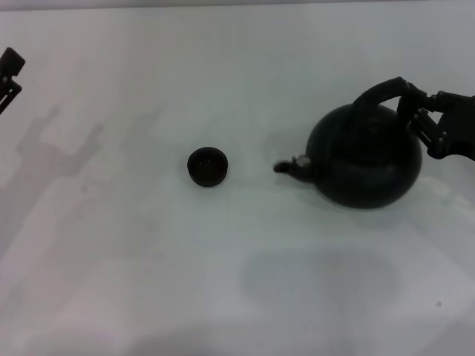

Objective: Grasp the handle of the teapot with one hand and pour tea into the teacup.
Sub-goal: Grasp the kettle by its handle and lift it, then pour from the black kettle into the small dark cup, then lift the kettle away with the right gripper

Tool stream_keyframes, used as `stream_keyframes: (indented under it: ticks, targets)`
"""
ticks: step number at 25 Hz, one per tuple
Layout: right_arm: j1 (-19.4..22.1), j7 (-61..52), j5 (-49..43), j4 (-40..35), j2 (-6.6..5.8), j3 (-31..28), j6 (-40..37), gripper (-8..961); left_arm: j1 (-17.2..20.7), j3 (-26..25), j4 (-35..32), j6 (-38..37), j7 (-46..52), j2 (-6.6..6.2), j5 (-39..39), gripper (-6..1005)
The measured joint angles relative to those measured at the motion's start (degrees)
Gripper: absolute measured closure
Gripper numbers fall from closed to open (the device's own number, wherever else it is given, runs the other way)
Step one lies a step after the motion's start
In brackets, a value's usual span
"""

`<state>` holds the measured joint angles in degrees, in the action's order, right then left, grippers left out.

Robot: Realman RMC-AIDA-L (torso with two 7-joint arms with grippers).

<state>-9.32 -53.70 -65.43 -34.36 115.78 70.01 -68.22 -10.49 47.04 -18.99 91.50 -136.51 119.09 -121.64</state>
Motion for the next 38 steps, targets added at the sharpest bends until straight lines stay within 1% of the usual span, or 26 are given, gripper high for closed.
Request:
stream_keyframes:
  ticks: [2, 9, 15, 20, 28, 34, 38]
  targets:
    - [-0.04, 0.05, 1.08, 0.17, -0.01, 0.20, -0.53, 782, -0.06, 0.00, 0.02, 0.00, 0.01, 0.00, 0.00, 120]
    - [-0.36, 0.23, 2.50, 0.25, 0.05, 0.37, -0.75, 786, -0.14, -0.08, 0.61, -0.01, 0.01, -0.04, 0.00, 119]
    - [-0.55, 0.47, 6.71, -0.09, 0.14, 0.48, -0.29, 796, 0.04, 0.13, 0.68, 0.00, 0.01, 0.02, 0.00, 119]
    - [-1.34, 3.55, 11.41, -0.26, 0.29, 1.17, -0.22, 809, 0.46, -0.07, 1.62, -0.09, 0.01, -0.05, 0.00, 119]
    - [-3.09, 12.67, 19.64, -0.25, 0.27, 7.85, 0.18, 813, 0.57, -0.13, 3.27, -0.43, -0.21, -0.13, 0.00, 120]
    - [-3.57, 16.11, 22.50, -0.98, 0.23, 12.35, 0.59, 814, 0.69, -0.20, 3.80, -0.45, -0.23, -0.09, 0.00, 120]
    - [-3.59, 18.14, 23.42, -3.36, 0.27, 16.15, 3.33, 818, 0.73, -0.20, 4.83, -0.78, -0.40, -0.17, 0.00, 120]
